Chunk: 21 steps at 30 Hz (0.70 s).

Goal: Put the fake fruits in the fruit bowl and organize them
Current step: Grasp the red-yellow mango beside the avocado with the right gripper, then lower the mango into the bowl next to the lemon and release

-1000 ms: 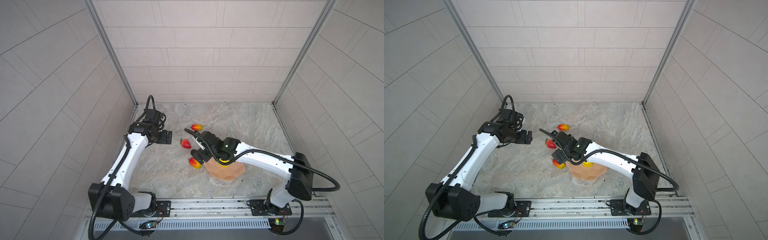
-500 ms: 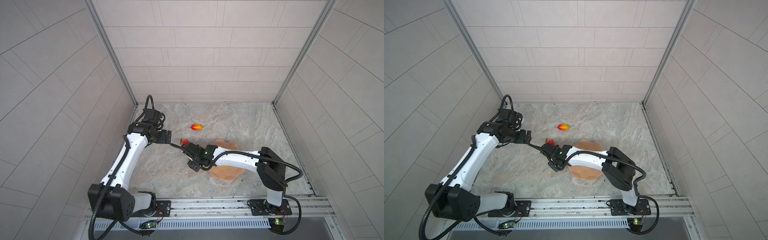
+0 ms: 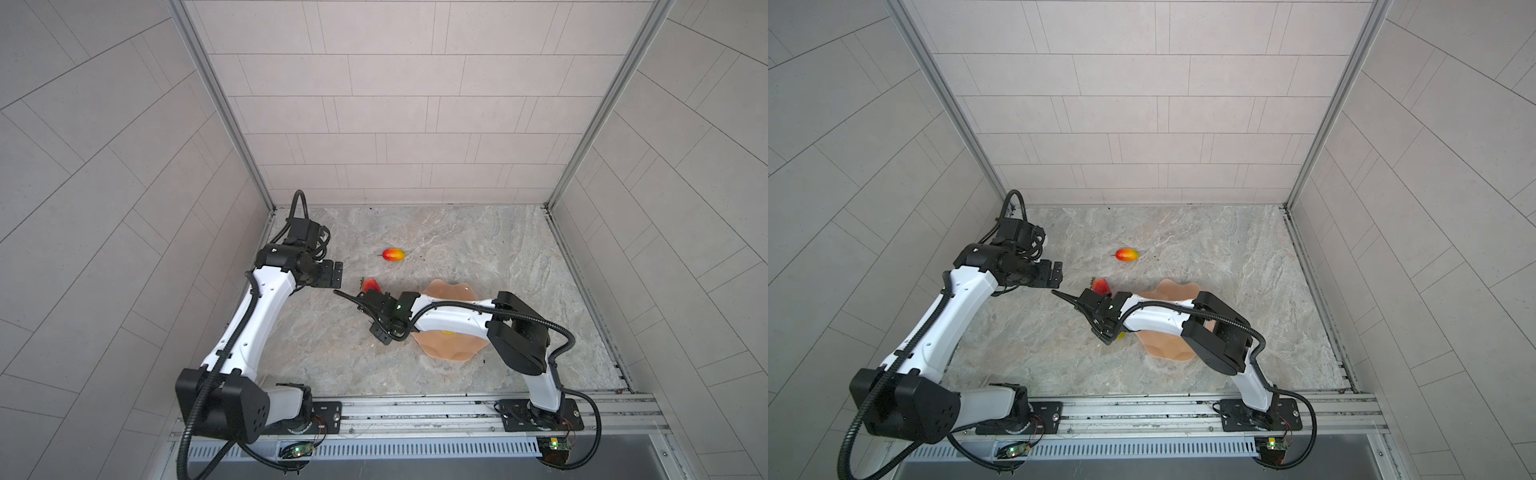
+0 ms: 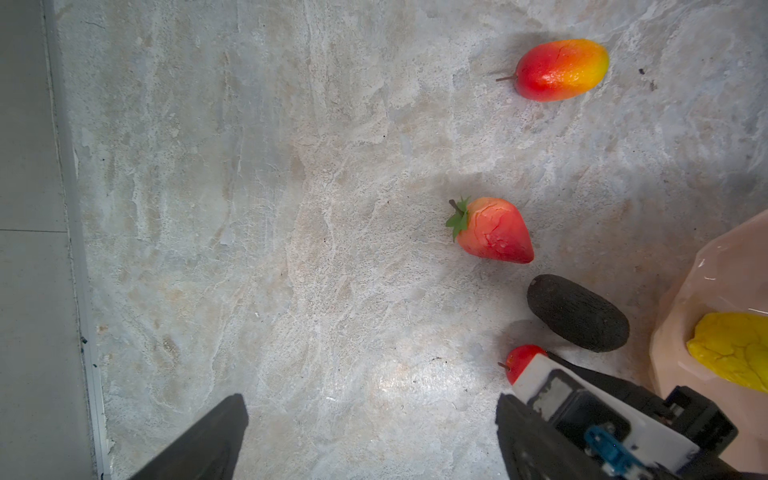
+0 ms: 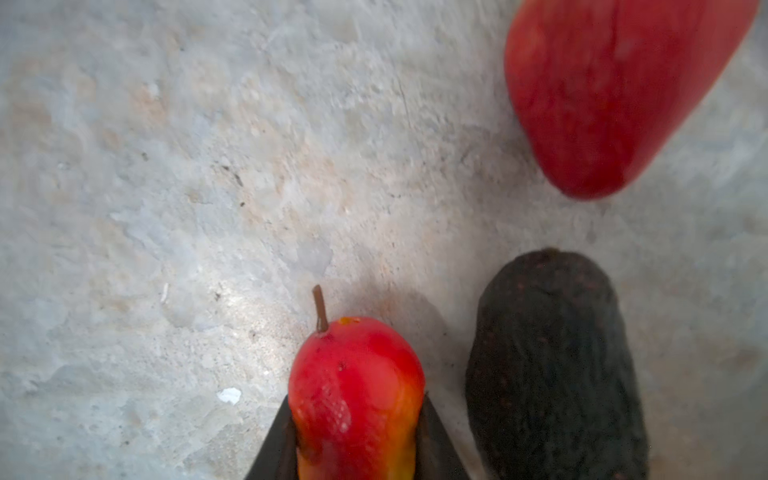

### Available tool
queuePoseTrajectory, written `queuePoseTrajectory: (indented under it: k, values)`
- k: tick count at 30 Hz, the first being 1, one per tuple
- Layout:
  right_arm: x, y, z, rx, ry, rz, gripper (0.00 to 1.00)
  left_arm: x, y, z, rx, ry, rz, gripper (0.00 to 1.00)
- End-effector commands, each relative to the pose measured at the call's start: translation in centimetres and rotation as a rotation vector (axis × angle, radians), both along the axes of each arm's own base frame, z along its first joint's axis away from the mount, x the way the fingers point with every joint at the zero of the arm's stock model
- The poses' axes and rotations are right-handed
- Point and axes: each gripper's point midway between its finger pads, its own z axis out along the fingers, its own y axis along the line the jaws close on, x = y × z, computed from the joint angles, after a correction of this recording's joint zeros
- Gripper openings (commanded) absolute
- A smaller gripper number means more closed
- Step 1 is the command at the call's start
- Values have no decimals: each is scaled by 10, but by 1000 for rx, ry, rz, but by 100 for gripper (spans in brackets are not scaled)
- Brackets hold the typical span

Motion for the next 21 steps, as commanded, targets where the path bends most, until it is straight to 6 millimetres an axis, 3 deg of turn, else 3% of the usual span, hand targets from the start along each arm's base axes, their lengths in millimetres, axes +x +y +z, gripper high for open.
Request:
queuePoseTrajectory:
  k: [1, 6, 9, 11, 14, 17, 21]
  values:
    - [1, -2, 23, 13, -21, 0, 13, -4, 3, 3, 7, -13, -1, 100]
    - [-8, -6, 82, 111, -58, 43, 6, -4, 3, 3, 6, -13, -1, 100]
    - [-7, -30, 118, 123, -123, 24, 6, -4, 2, 2, 5, -10, -3, 100]
    - [3, -66, 140, 76, -208, -41, 6, -4, 2, 3, 4, -11, -3, 100]
    - [19, -128, 154, 18, -258, -185, 5, -4, 1, 3, -2, -10, -5, 100]
    - [26, -183, 156, 4, -280, -340, 5, -4, 1, 2, -2, -9, -6, 100]
    - [23, -240, 146, -41, -329, -480, 5, -4, 1, 1, -4, -6, -7, 100]
